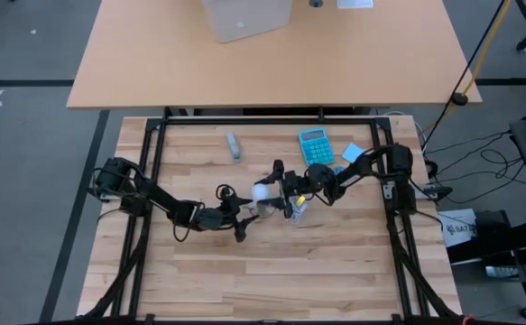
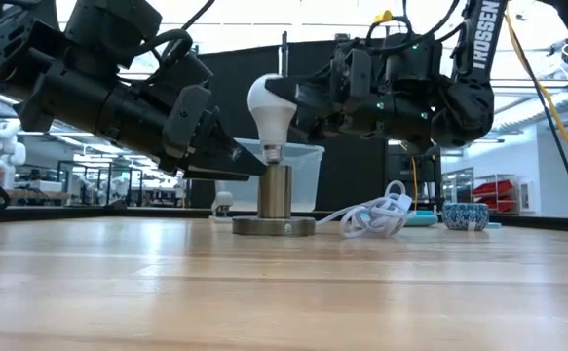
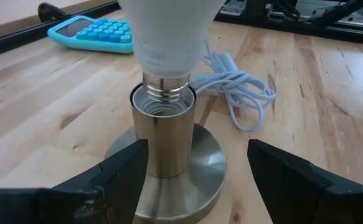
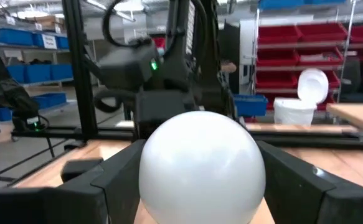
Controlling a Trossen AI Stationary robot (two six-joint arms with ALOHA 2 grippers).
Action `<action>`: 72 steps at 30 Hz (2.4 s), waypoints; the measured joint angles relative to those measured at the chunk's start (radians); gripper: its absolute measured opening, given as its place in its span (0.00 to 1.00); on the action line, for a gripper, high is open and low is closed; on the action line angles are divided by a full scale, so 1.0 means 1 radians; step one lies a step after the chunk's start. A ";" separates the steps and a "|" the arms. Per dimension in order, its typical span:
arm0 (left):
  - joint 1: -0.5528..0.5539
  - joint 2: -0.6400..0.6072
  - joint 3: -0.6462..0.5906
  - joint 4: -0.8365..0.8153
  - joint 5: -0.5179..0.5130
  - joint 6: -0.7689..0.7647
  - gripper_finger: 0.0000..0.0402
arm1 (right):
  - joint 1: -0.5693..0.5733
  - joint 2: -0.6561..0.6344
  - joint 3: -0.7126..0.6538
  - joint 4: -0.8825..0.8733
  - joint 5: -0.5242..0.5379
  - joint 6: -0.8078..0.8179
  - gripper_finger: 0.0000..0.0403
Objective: Screw lightbulb
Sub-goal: Insert the white lightbulb into the desk lamp
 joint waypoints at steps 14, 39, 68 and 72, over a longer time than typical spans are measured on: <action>0.003 0.000 0.000 0.000 -0.032 0.017 0.70 | -0.001 0.000 -0.003 -0.048 -0.023 -0.052 0.66; -0.028 -0.144 -0.001 0.047 -0.125 0.205 0.70 | -0.006 0.000 -0.003 -0.063 0.007 -0.103 0.66; -0.045 -0.322 -0.001 -0.054 -0.234 0.243 0.70 | -0.005 0.157 0.027 0.120 0.088 0.023 0.66; -0.044 -0.322 -0.001 -0.127 -0.244 0.179 0.70 | -0.004 0.157 0.027 0.119 0.090 0.030 0.66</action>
